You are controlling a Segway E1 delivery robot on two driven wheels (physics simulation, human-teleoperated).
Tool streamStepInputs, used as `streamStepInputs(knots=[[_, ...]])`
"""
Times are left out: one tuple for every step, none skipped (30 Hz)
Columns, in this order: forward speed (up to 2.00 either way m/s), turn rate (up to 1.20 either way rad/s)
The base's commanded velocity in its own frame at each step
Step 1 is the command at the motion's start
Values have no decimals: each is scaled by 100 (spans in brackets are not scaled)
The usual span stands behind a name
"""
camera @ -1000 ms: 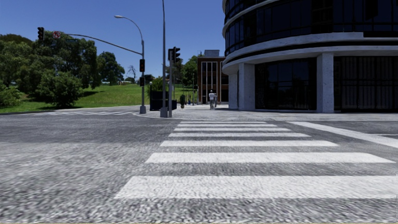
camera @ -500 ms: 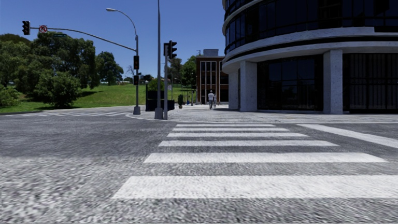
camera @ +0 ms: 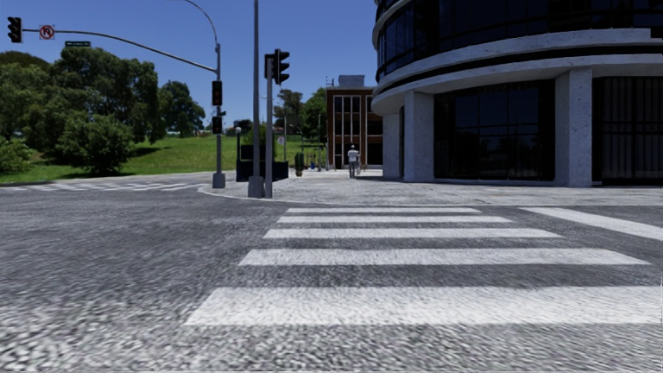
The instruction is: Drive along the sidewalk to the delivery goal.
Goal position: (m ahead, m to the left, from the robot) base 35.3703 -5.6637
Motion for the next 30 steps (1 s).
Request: streamStepInputs(knots=[[200, 0], [200, 0], [200, 0], [200, 0], [200, 0], [200, 0], [200, 0], [200, 0], [200, 0], [200, 0], [200, 0], [200, 0], [200, 0], [200, 0], [200, 0], [200, 0], [200, 0], [200, 0], [200, 0], [200, 0], [200, 0], [200, 0], [200, 0], [200, 0], [200, 0], [200, 0], [200, 0], [200, 0], [200, 0], [200, 0]])
